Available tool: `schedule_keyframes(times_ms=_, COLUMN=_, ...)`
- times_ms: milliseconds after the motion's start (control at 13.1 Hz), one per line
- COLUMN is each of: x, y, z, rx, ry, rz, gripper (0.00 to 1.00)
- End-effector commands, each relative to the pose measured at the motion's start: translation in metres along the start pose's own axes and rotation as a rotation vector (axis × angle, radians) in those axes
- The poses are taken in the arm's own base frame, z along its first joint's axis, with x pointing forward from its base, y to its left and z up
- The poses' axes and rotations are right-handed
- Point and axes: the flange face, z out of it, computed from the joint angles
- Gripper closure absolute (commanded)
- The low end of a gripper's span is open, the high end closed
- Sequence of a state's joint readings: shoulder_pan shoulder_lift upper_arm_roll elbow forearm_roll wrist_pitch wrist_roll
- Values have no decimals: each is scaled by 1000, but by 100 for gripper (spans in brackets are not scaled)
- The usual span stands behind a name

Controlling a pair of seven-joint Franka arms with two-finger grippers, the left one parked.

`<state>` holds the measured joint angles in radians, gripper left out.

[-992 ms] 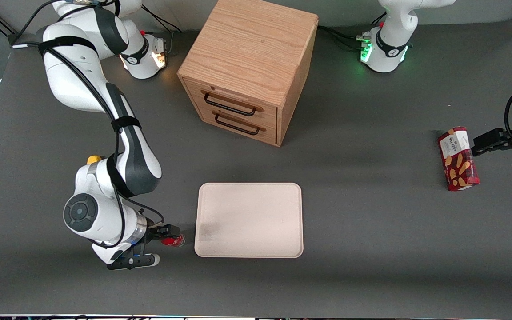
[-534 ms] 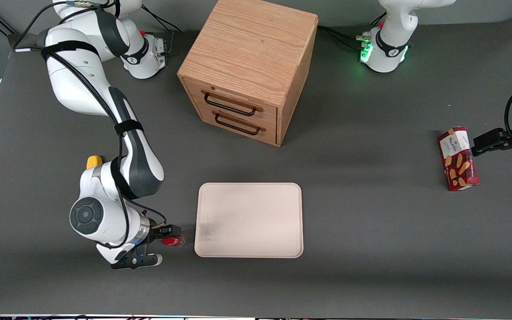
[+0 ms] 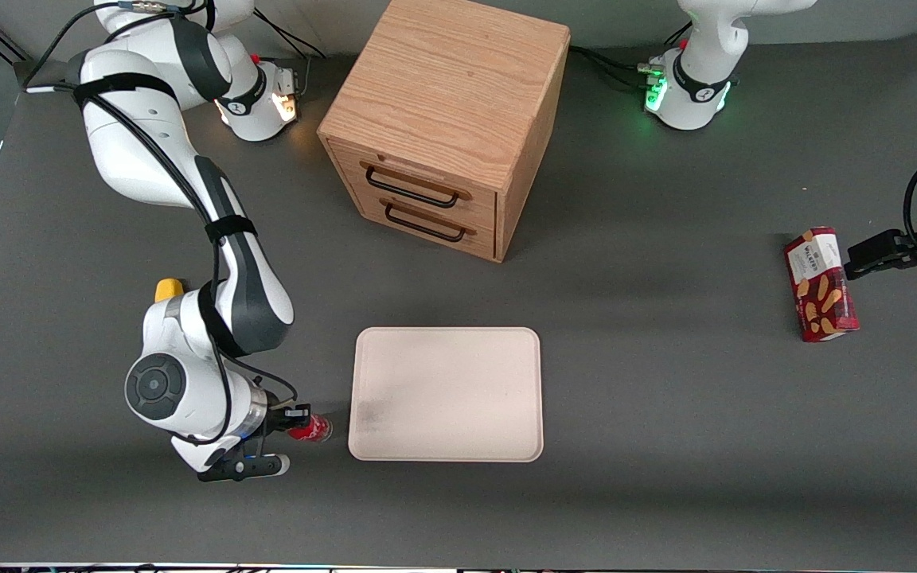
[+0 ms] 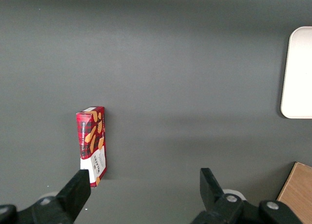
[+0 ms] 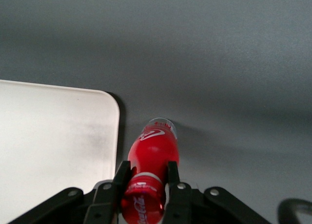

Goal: Place coke bottle on tray
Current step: 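Lower the open right gripper around the red bottle, then close the right gripper on the red bottle and lift it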

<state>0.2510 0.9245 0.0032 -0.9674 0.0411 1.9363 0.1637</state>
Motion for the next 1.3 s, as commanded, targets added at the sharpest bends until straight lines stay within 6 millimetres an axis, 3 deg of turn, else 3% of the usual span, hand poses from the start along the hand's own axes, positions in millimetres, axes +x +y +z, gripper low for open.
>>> schedule_keyframes(times_ms=0, x=-1, y=-1, z=0, rx=-24, ry=0, rz=5, gripper=100)
schedule_keyframes(times_ms=153, x=-2, y=2, z=-16, rx=-89, ry=11, rz=-23, gripper=100)
schedule_keyframes(times_ms=381, x=-11, y=1, z=-58, rx=-100, ry=-32, rz=-60, gripper=100)
schedule_keyframes(times_ms=915, x=-53, y=-22, z=-206, rx=-69, ry=-53, rz=-108, gripper=100)
schedule_keyframes(times_ms=992, x=-59, y=-27, z=-223, rx=-62, ry=-34, rz=-114, gripper=100)
schedule_keyframes(times_ms=1220, x=-62, y=-45, z=-251, rx=-22, ry=31, rz=-131, gripper=100)
